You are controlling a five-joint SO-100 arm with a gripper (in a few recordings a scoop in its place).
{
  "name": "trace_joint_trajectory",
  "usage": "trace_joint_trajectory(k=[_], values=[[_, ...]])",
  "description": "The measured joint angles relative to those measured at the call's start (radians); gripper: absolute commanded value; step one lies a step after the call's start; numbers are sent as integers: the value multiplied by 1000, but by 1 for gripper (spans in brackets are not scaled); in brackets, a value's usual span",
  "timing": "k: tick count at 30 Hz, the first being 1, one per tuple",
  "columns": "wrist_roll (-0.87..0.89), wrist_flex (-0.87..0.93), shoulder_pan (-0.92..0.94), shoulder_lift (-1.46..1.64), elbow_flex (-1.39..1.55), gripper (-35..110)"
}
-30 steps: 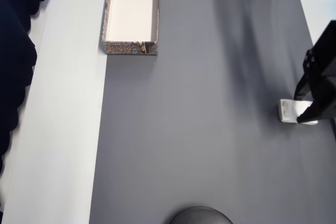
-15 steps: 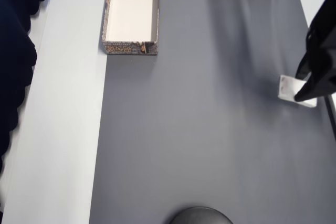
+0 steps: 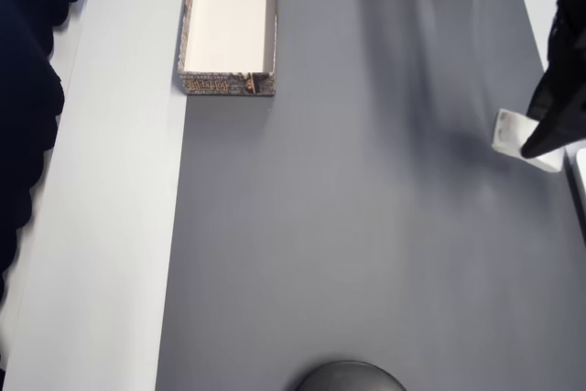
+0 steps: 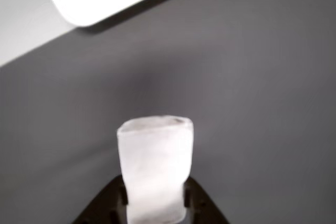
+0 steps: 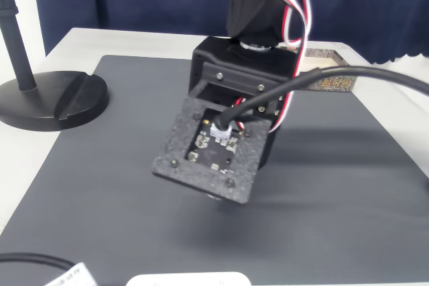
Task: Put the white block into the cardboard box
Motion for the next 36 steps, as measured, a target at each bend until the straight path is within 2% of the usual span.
trace_joint_trajectory(k=[6,23,36], values=[[-190,8,43,112,112,-2],[-589,9,196,385,368,-2],[-604,11,477,537,457,-2]])
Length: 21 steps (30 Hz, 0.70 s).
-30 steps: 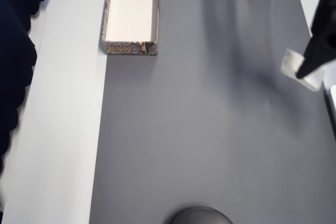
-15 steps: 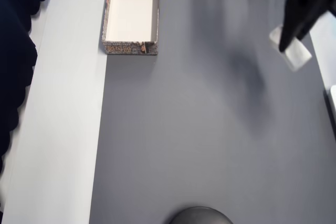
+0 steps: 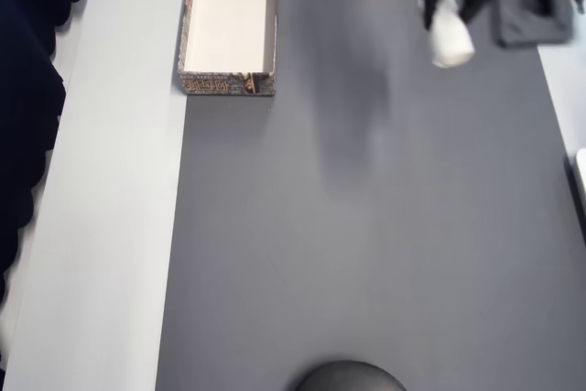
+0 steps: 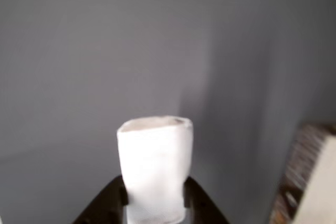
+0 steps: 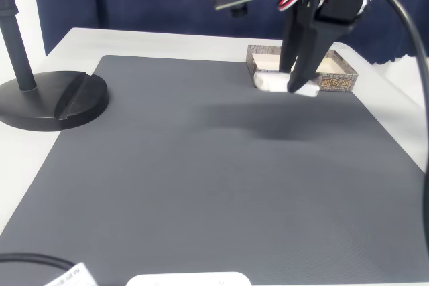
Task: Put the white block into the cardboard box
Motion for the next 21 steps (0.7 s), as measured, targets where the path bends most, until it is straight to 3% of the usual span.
trace_joint_trajectory(k=[21], values=[[302,0,436,-120,-146,-2]])
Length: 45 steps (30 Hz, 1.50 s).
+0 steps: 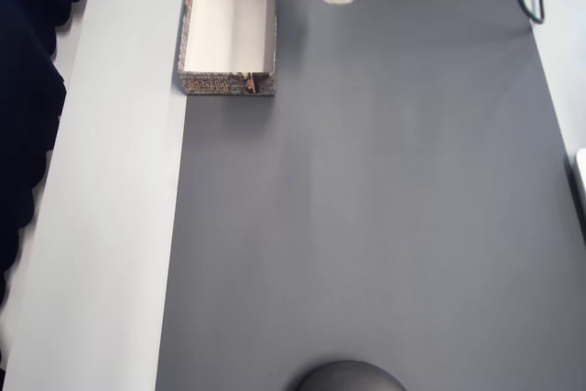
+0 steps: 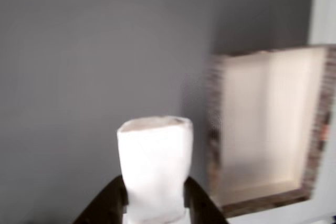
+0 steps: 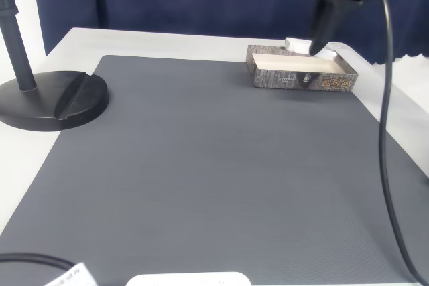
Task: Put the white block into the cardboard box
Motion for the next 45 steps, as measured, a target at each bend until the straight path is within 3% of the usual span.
trace_joint_trajectory(k=[24,45], values=[[348,-72,288,-301,-321,-2],[428,0,291,-644,-687,-2]])
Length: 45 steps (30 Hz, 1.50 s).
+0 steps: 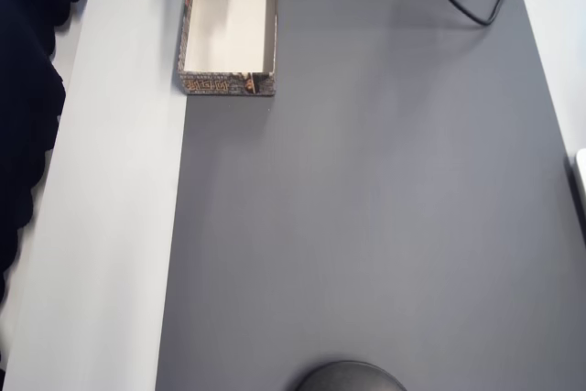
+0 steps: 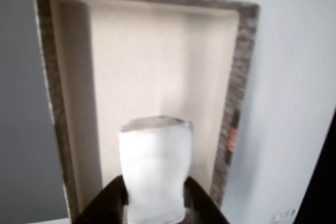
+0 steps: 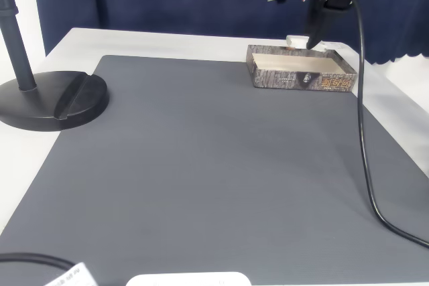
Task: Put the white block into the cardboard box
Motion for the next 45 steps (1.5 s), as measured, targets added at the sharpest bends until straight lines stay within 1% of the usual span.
trace_joint_trajectory(k=[18,39,45], values=[[6,3,-3,-135,-94,-2],[25,3,0,-184,-124,-2],[54,3,5,-192,-126,0]])
